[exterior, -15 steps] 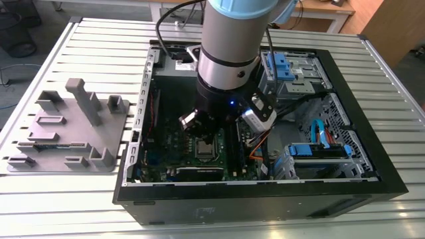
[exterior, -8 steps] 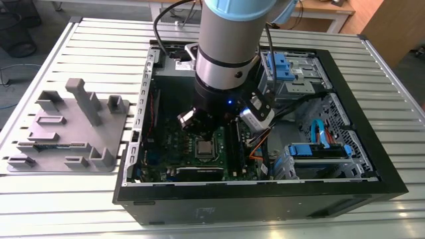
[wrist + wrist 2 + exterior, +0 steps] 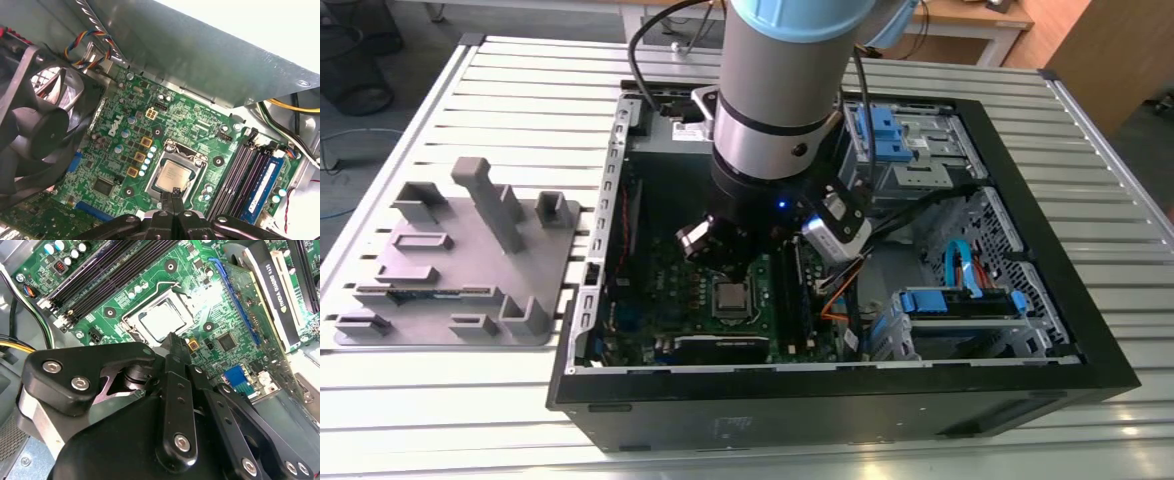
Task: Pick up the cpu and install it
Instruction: 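Install the first cpu locking lever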
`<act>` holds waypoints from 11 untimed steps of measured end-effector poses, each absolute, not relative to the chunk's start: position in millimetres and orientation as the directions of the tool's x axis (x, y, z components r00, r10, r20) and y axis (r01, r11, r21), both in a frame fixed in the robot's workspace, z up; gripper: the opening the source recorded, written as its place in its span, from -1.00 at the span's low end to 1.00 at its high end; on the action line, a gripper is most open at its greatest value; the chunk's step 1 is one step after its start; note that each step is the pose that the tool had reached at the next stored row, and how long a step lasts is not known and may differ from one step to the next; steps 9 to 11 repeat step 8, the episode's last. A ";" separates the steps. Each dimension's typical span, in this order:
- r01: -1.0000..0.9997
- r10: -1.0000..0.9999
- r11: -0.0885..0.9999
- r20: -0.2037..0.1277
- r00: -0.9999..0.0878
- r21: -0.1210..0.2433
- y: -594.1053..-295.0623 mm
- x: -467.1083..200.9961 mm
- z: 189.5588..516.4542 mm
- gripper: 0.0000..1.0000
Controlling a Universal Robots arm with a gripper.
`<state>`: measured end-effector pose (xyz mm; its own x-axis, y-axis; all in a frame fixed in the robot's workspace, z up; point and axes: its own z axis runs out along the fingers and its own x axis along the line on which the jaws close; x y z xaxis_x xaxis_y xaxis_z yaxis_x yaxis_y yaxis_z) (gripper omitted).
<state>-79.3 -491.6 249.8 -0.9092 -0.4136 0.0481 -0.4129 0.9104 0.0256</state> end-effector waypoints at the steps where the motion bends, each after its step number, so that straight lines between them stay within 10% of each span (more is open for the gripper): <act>1: -0.413 -0.414 0.910 0.048 -0.909 0.026 -491.6 -79.3 249.8 -0.79; 11: -0.413 -0.414 0.910 0.046 -0.909 0.029 -491.6 -79.3 249.8 -0.79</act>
